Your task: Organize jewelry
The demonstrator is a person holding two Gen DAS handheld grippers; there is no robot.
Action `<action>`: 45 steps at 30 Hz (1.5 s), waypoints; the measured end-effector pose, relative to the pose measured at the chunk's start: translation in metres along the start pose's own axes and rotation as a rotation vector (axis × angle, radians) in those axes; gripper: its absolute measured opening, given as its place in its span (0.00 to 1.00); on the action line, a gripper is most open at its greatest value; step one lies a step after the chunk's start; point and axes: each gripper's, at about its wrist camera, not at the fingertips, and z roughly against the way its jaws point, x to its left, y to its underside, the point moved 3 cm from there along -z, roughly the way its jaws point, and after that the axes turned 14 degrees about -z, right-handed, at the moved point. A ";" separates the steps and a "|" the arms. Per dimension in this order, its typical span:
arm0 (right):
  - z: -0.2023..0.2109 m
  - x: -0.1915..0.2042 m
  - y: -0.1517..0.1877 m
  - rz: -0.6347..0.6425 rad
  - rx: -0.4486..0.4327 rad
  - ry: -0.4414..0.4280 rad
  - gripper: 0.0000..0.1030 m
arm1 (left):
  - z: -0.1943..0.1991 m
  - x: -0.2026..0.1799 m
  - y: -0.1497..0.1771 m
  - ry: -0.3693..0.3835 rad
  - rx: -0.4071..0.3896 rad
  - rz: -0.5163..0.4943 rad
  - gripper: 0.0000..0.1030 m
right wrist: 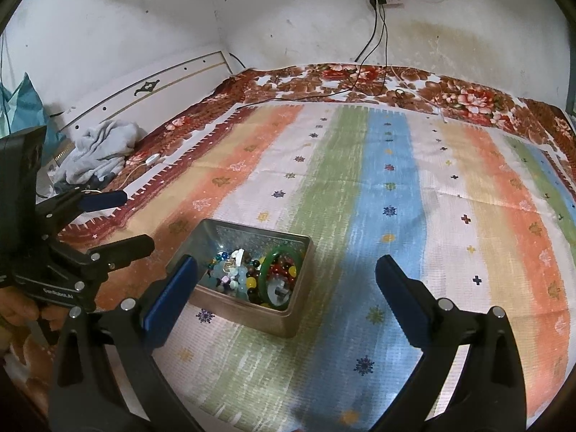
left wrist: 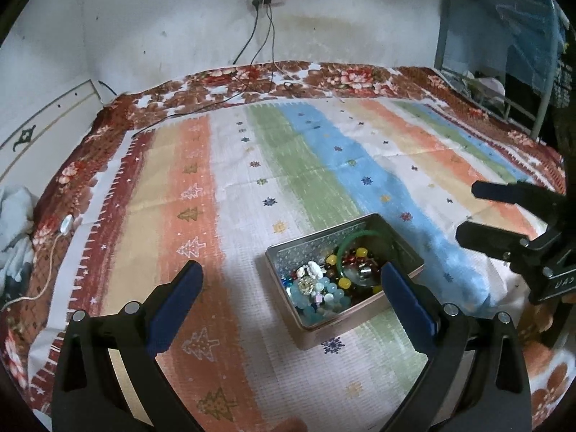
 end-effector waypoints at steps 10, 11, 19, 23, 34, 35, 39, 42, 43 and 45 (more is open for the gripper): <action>-0.005 0.000 0.004 0.000 0.024 0.001 0.95 | 0.001 -0.002 0.000 0.003 -0.020 0.007 0.94; -0.006 0.000 0.004 -0.001 0.024 0.002 0.95 | 0.001 -0.002 0.000 0.003 -0.019 0.009 0.94; -0.007 0.000 0.005 -0.005 0.025 0.006 0.95 | 0.000 -0.003 0.000 0.006 -0.028 0.014 0.94; -0.008 0.000 0.007 -0.002 0.023 0.010 0.95 | -0.001 -0.003 0.000 0.003 -0.029 0.016 0.94; -0.010 -0.002 0.009 -0.003 0.026 0.020 0.95 | -0.001 -0.004 0.000 0.002 -0.028 0.016 0.94; -0.010 -0.001 0.009 -0.003 0.025 0.020 0.95 | 0.000 -0.004 0.000 0.002 -0.029 0.016 0.94; -0.010 -0.001 0.009 -0.003 0.025 0.019 0.95 | 0.000 -0.004 0.000 0.000 -0.029 0.018 0.94; -0.011 0.000 0.009 0.001 0.023 0.018 0.95 | 0.000 -0.004 0.000 0.001 -0.031 0.020 0.94; -0.011 0.002 0.009 0.002 0.022 0.017 0.95 | 0.000 -0.004 0.000 0.001 -0.032 0.021 0.94; -0.012 0.003 0.009 0.004 0.021 0.016 0.95 | 0.000 -0.005 0.000 -0.001 -0.034 0.022 0.94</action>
